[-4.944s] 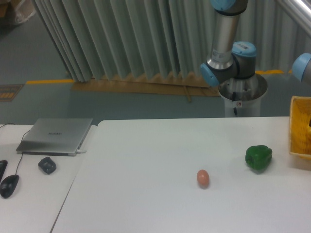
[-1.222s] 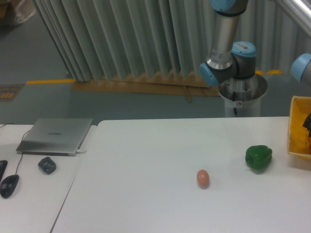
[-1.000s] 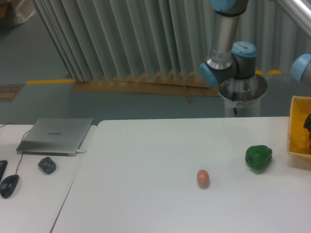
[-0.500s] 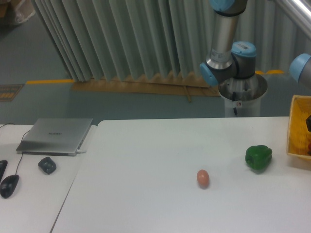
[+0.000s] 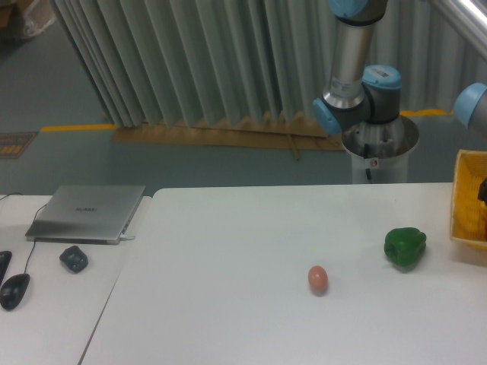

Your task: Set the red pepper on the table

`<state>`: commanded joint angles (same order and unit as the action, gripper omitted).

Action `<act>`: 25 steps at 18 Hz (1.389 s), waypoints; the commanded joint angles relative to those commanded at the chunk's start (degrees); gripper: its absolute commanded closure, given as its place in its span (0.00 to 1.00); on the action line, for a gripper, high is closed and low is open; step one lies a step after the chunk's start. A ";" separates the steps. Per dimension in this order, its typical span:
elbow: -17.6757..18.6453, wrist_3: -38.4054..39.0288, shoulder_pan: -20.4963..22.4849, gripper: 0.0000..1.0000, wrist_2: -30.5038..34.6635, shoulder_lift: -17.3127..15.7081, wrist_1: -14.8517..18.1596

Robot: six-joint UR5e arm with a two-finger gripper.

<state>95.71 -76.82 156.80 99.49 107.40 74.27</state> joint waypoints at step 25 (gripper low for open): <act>1.24 -0.79 -1.41 0.45 1.58 -0.44 0.35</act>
<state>96.95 -77.61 155.39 101.07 106.96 74.62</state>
